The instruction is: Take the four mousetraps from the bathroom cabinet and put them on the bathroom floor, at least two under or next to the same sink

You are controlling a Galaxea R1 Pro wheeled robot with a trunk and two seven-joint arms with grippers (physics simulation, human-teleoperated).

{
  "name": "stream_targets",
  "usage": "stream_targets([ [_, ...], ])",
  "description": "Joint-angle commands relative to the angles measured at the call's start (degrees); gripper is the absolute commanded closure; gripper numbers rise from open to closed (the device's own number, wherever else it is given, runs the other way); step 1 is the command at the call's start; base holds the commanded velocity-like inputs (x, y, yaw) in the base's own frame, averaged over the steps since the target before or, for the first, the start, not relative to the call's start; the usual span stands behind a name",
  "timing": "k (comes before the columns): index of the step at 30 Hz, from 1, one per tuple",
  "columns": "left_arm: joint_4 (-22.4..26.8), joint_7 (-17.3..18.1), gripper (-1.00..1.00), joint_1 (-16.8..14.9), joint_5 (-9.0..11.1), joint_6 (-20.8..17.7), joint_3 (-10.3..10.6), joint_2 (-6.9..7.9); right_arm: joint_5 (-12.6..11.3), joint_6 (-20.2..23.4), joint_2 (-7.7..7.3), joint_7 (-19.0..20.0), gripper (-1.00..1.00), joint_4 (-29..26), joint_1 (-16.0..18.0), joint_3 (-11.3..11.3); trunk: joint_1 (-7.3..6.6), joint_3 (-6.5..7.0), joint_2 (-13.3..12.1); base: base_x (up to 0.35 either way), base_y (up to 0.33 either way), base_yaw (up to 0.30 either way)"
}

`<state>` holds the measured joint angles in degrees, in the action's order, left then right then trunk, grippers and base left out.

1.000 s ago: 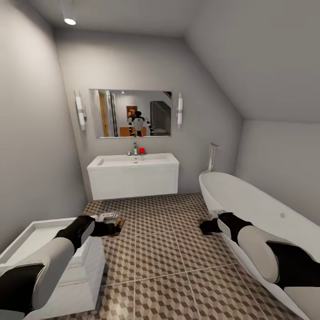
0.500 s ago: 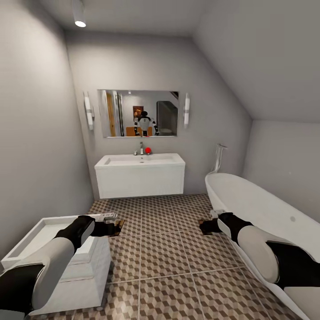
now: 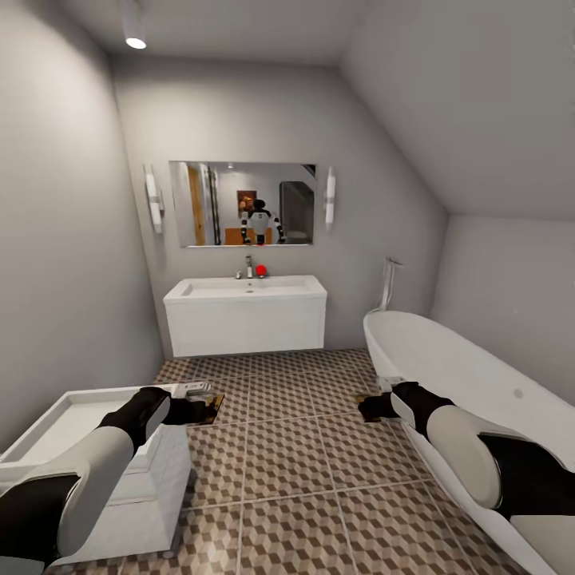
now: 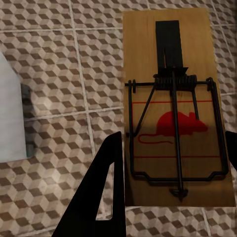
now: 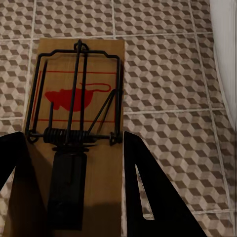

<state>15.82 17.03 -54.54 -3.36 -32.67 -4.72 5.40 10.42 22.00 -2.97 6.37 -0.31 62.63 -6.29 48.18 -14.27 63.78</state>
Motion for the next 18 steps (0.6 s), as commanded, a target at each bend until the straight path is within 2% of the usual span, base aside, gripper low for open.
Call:
stream_targets([
  [1,0.08,0.26,1.0,-0.04,-0.41,-0.37,-0.47,-0.03,0.39,0.24,-0.02,0.31,1.0,-0.04,0.04,-0.47,0.0,-0.08,0.05,0.0,-0.271,0.0],
  [8,0.07,0.28,1.0,-0.04,-0.41,-0.37,-0.47,-0.03,0.39,0.24,-0.02,0.31,1.0,-0.04,0.04,-0.47,0.0,-0.08,0.05,0.0,-0.24,0.0],
  [18,0.08,0.28,1.0,-0.04,-0.49,-0.3,-0.47,0.02,0.39,0.24,-0.09,0.31,1.0,-0.04,0.04,-0.47,0.0,-0.08,0.05,0.001,-0.034,0.0],
])
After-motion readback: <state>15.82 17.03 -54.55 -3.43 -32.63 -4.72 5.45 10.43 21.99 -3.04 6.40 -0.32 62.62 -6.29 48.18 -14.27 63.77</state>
